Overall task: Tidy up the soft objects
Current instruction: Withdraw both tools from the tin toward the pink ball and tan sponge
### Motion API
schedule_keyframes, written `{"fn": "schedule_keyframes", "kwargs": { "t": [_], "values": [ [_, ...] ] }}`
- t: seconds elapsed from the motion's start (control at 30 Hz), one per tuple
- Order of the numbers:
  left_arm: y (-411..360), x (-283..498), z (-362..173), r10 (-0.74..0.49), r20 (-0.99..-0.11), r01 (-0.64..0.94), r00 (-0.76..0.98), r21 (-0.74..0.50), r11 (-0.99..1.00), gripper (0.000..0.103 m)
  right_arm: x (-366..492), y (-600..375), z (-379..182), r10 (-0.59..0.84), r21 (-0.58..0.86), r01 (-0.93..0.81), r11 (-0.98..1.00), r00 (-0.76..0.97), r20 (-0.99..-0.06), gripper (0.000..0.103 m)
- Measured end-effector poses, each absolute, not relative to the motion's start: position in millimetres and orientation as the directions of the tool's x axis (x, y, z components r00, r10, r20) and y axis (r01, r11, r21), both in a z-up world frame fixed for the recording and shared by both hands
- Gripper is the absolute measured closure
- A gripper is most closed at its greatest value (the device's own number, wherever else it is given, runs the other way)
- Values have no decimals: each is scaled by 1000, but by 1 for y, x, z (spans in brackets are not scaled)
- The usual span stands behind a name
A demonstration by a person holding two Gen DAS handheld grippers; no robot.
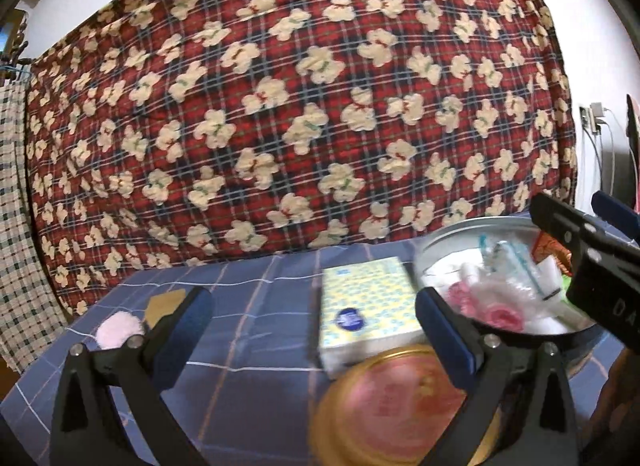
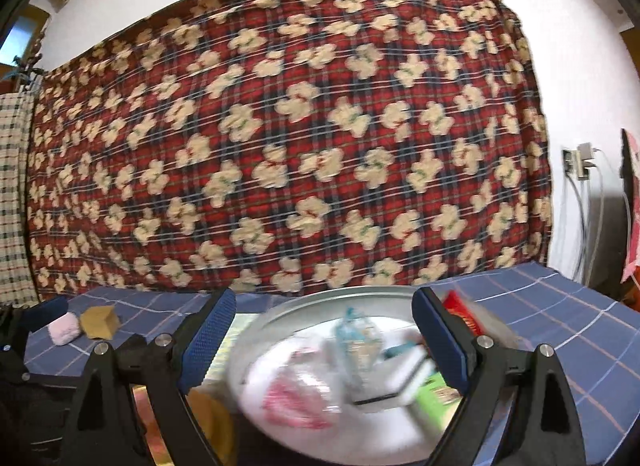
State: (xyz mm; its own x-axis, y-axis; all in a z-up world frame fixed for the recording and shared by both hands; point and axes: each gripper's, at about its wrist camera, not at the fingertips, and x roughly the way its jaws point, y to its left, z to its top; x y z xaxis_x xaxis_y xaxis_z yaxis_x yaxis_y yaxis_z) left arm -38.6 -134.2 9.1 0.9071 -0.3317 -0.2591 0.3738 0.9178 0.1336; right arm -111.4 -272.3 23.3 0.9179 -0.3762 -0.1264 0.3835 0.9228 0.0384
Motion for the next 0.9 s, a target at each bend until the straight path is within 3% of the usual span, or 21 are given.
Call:
{"fn": "schedule_keyframes", "kwargs": {
  "t": [0.9],
  "values": [
    [-6,36,2,-112,-308,160,945,134,978,0,-19,-134,13,-191,24,200,980,961,-201,11]
  ]
}}
